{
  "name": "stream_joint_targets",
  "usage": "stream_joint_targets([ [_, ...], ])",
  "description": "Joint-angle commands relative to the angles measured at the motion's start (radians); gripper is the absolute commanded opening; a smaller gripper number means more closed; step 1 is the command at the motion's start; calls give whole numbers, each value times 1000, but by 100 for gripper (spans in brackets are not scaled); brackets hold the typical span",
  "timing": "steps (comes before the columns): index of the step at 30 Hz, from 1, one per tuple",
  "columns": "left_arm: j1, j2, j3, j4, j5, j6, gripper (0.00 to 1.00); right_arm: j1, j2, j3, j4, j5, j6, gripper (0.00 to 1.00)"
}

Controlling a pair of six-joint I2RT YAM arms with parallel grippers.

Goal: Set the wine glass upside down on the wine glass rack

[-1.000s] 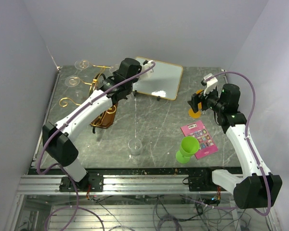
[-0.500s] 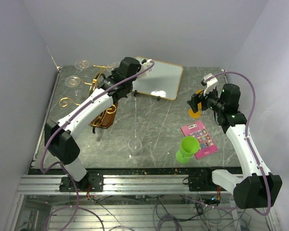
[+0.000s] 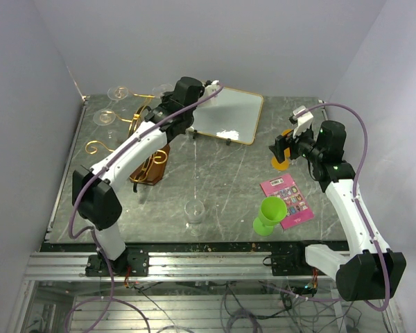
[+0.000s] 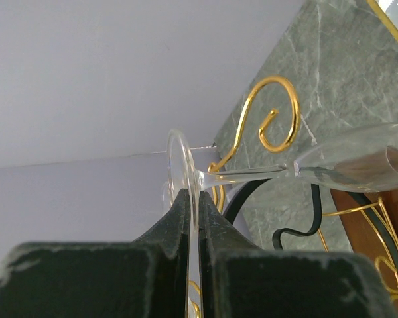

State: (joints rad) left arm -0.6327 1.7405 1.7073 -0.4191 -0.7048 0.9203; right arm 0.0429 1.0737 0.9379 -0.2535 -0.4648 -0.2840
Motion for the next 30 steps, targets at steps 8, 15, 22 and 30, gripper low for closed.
stream_joint_targets([
  [8,12,54,86,65,-45,43,7,-8,-7,-4,13,-9,7,85],
  [15,12,82,116,75,-48,54,7,-8,-6,-5,15,-8,5,85],
  [22,13,118,144,78,-53,64,7,-8,-7,-6,14,-8,2,86],
  [30,12,139,167,76,-51,58,7,-8,-7,-8,14,-14,2,86],
])
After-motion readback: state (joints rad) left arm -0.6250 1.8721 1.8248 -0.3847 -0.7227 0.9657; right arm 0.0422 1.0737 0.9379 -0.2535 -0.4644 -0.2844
